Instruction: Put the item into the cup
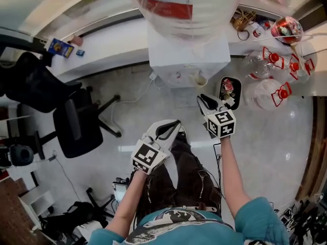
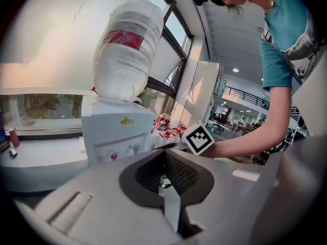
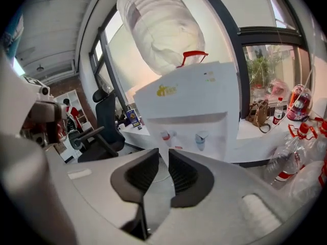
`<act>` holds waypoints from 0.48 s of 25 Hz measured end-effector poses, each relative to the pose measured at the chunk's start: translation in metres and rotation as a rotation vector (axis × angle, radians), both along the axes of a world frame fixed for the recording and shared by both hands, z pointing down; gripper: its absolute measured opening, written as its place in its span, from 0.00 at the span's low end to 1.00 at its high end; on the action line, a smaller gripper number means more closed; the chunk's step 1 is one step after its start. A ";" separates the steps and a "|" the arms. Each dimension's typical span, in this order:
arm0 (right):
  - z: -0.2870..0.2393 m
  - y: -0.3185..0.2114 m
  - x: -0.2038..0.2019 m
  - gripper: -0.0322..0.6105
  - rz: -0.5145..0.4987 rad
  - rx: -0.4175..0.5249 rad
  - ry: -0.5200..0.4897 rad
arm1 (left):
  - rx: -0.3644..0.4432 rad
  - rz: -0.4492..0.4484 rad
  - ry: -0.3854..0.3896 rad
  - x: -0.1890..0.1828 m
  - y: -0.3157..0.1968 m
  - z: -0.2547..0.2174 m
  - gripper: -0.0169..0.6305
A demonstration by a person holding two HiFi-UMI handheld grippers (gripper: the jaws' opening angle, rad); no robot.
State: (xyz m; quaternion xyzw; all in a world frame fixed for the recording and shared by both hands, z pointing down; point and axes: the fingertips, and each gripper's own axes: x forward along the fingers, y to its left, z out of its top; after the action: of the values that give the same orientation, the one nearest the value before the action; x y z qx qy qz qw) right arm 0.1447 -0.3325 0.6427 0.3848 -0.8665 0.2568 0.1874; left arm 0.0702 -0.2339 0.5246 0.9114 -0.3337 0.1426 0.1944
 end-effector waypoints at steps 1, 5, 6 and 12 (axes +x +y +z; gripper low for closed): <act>-0.007 0.006 0.000 0.14 0.000 0.001 -0.013 | 0.004 0.001 -0.002 0.001 0.000 -0.002 0.03; -0.033 0.028 0.001 0.14 -0.002 0.020 -0.053 | 0.014 0.004 -0.001 0.006 0.002 -0.010 0.03; -0.039 0.034 0.001 0.14 -0.003 0.025 -0.061 | 0.009 0.006 -0.001 0.008 0.004 -0.012 0.03; -0.071 0.067 -0.001 0.13 -0.009 0.044 -0.095 | -0.014 0.021 -0.023 0.009 0.025 -0.014 0.03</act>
State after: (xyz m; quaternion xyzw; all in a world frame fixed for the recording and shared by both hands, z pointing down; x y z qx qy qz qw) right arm 0.1436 -0.2657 0.5717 0.3723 -0.8816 0.2548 0.1387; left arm 0.0796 -0.2089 0.5104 0.9118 -0.3252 0.1575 0.1951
